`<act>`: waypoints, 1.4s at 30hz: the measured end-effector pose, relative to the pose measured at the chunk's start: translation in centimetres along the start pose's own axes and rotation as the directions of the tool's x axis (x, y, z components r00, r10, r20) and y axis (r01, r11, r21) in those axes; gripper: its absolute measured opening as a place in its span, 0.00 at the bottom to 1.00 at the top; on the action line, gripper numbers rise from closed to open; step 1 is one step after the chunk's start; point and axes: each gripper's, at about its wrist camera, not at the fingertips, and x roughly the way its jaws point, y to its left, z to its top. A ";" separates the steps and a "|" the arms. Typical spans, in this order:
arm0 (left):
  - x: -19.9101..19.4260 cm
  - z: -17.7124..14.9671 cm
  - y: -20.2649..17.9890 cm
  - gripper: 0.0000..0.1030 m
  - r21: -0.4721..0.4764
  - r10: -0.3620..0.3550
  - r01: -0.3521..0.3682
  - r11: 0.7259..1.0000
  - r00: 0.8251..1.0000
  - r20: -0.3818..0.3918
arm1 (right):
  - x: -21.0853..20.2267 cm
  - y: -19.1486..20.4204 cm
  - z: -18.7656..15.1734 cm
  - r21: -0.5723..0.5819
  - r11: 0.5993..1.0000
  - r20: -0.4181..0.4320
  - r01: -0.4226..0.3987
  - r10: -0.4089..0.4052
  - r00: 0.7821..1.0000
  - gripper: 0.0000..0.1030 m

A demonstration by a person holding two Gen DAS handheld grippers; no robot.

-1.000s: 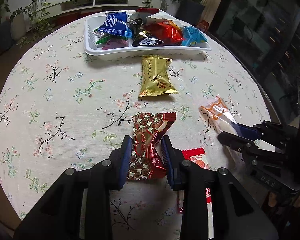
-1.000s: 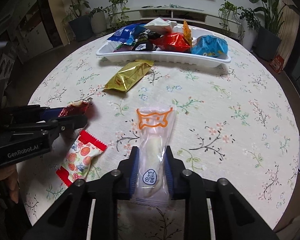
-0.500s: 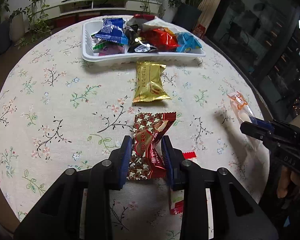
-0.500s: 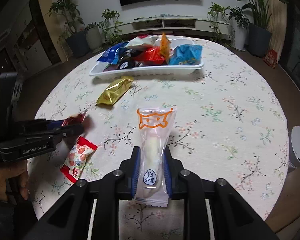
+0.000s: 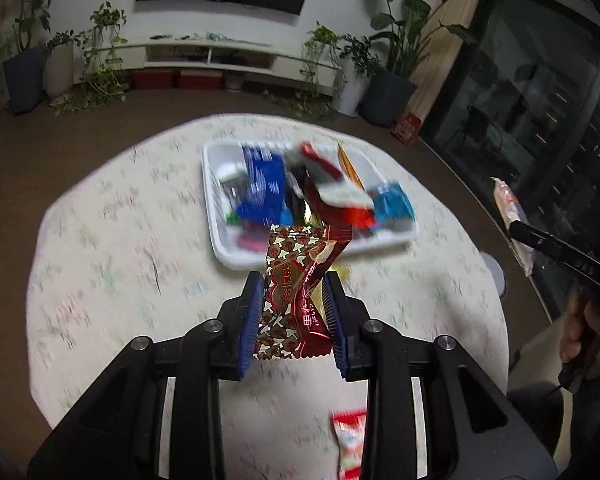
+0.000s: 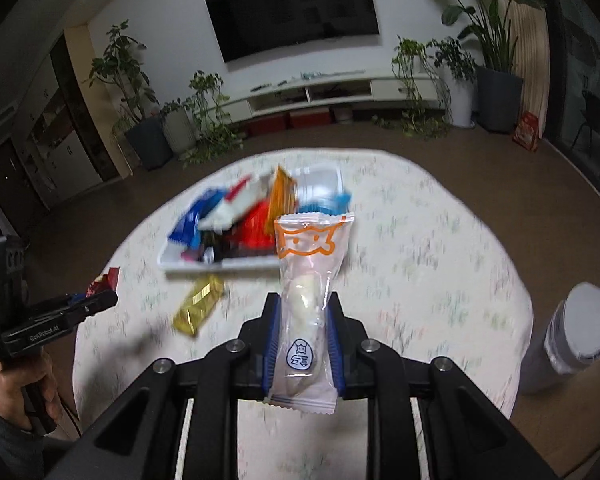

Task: Organize snacks
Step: 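Carry both packets over the white tray and open both tools to drop them, then withdraw both tools from the tray toward the remaining packets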

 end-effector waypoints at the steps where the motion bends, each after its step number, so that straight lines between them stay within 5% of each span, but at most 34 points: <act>1: 0.2 1.2 0.1 0.27 -0.002 0.001 -0.001 1.000 1.000 0.010 | -0.1 0.0 1.1 -0.010 1.000 0.014 0.002 -0.002 1.000 0.23; 8: 4.3 8.1 -1.7 0.27 0.052 0.022 -0.022 0.998 1.000 0.003 | 4.7 -0.8 9.5 0.026 0.999 0.012 -0.043 0.043 0.999 0.23; 14: 10.5 10.5 -1.8 0.28 0.032 0.038 -0.037 0.999 0.997 -0.059 | 12.0 0.0 12.3 -0.008 1.000 -0.076 -0.021 0.020 0.997 0.23; 22: 15.8 10.5 -1.0 0.28 0.025 0.061 -0.059 0.998 0.993 -0.099 | 19.2 0.0 11.4 -0.036 0.999 -0.172 0.021 -0.027 0.985 0.23; 36: 18.4 9.9 -1.0 0.30 0.035 0.081 -0.078 0.996 0.991 -0.109 | 22.2 1.6 11.0 -0.108 0.993 -0.207 0.050 -0.072 0.976 0.25; 40: 18.7 9.9 -1.6 0.54 0.052 0.076 -0.071 0.996 0.992 -0.101 | 22.9 1.5 10.7 -0.113 0.992 -0.226 0.059 -0.084 0.970 0.27; 42: 18.7 10.0 -1.9 0.57 0.066 0.085 -0.079 0.995 0.992 -0.096 | 23.1 1.4 10.6 -0.117 0.991 -0.229 0.058 -0.083 0.970 0.27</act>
